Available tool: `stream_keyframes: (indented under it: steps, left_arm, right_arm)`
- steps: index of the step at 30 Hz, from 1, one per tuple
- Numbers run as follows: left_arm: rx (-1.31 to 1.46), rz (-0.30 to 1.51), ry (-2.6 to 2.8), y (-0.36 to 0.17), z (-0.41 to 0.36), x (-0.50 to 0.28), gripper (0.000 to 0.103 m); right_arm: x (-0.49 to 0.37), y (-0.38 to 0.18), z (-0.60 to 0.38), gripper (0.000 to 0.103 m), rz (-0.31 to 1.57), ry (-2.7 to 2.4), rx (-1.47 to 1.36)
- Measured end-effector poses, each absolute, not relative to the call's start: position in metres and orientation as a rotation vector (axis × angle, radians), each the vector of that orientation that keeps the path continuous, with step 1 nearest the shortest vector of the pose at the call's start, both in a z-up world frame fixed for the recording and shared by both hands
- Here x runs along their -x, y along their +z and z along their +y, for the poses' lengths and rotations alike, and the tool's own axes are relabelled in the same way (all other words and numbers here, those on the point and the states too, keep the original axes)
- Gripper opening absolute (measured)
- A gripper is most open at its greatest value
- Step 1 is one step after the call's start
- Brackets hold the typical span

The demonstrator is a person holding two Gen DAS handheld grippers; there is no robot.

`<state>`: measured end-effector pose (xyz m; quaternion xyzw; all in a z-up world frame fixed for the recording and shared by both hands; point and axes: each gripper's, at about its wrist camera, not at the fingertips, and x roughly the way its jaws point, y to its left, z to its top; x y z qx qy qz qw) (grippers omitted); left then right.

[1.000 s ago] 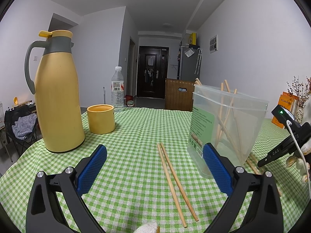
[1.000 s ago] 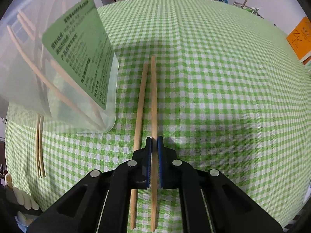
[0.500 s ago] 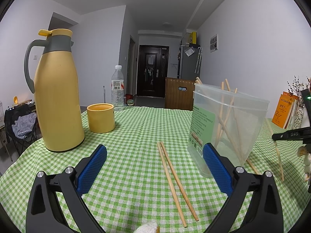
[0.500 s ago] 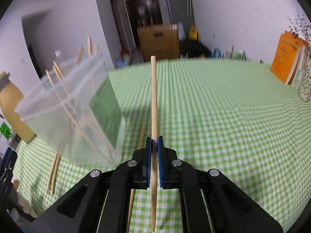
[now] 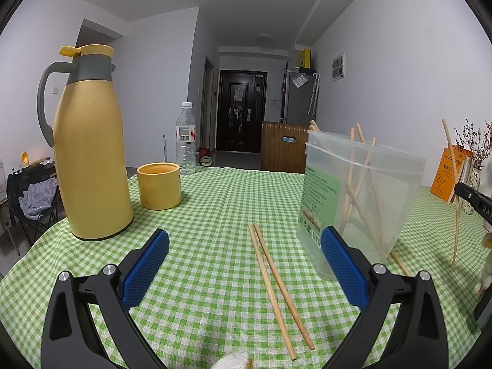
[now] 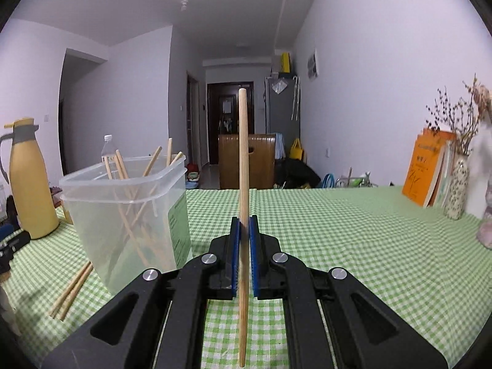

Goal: Organize utensils
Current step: 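Lower the open left tool over the loose chopsticks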

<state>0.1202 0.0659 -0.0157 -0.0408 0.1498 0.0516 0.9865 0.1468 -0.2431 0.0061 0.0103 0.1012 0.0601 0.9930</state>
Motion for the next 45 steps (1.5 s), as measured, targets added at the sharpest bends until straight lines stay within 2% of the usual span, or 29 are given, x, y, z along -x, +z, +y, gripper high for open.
stream_keyframes:
  steps: [23, 32, 36, 45]
  left_arm:
    - [0.054, 0.315, 0.128, -0.016, 0.061, -0.125, 0.096]
    - [0.059, 0.36, 0.121, 0.008, 0.059, -0.134, 0.096]
    - [0.047, 0.456, 0.133, 0.017, 0.058, -0.152, 0.096]
    - [0.094, 0.808, 0.137, 0.002, 0.067, -0.212, 0.095]
  right_arm:
    - [-0.149, -0.009, -0.233, 0.006, 0.18, 0.141, -0.042]
    - [-0.148, -0.009, -0.233, 0.006, 0.183, 0.149, -0.045]
    - [-0.146, -0.009, -0.233, 0.006, 0.178, 0.153, -0.043]
    - [-0.147, -0.009, -0.235, 0.007, 0.181, 0.161, -0.045]
